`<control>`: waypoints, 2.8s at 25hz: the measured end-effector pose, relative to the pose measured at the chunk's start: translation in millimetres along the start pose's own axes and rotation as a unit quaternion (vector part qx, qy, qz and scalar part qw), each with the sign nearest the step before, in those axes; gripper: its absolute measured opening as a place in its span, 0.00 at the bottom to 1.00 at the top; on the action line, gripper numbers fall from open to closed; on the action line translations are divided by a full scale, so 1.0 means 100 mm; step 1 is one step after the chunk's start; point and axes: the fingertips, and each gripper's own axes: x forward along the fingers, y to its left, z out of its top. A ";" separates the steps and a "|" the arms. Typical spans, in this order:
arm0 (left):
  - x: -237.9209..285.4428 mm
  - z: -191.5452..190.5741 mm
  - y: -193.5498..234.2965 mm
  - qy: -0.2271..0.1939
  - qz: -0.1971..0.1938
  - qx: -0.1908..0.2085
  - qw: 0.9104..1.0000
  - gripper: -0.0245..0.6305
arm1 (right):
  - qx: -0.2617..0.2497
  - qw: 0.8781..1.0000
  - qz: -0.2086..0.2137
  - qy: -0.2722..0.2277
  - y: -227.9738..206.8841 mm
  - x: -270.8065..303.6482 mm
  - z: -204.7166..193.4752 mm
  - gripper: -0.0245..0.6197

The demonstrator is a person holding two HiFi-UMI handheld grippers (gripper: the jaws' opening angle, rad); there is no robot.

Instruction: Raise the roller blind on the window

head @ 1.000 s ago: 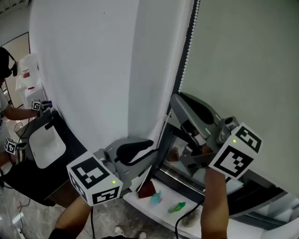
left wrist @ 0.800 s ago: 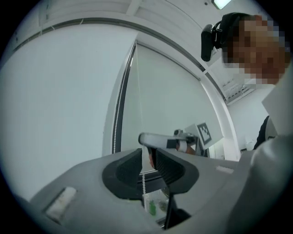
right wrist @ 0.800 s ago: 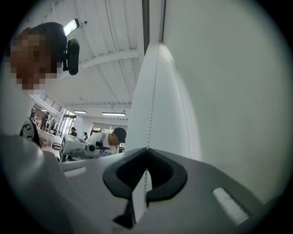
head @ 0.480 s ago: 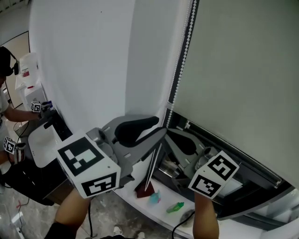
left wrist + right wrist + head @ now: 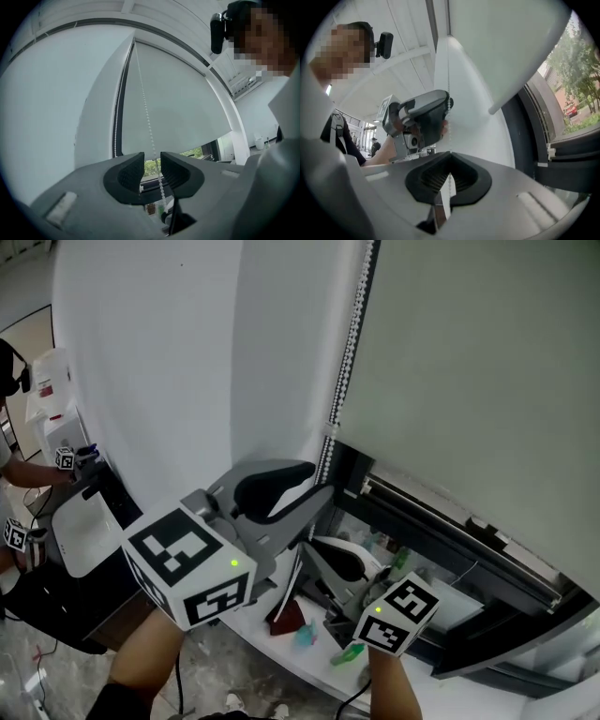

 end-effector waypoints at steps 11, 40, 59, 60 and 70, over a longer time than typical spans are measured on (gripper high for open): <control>0.10 -0.11 -0.09 0.021 -0.007 -0.006 1.000 0.05 | 0.016 1.000 -0.004 0.010 -0.04 -0.06 -0.23 0.05; -0.40 -2.03 -0.15 0.218 -0.008 -0.077 0.973 0.05 | -0.052 0.995 0.066 -0.051 0.17 0.42 1.57 0.23; -0.55 -1.98 -0.26 0.210 -0.039 -0.059 0.975 0.06 | -0.096 0.994 0.021 -0.046 0.26 0.51 1.57 0.05; -0.55 -1.89 -0.26 0.192 -0.042 -0.066 0.978 0.08 | -0.091 0.994 0.019 -0.052 0.25 0.49 1.57 0.05; -0.54 -0.13 -0.10 -0.014 -0.021 -0.076 0.997 0.24 | -0.064 0.997 0.016 -0.051 0.21 0.36 1.26 0.05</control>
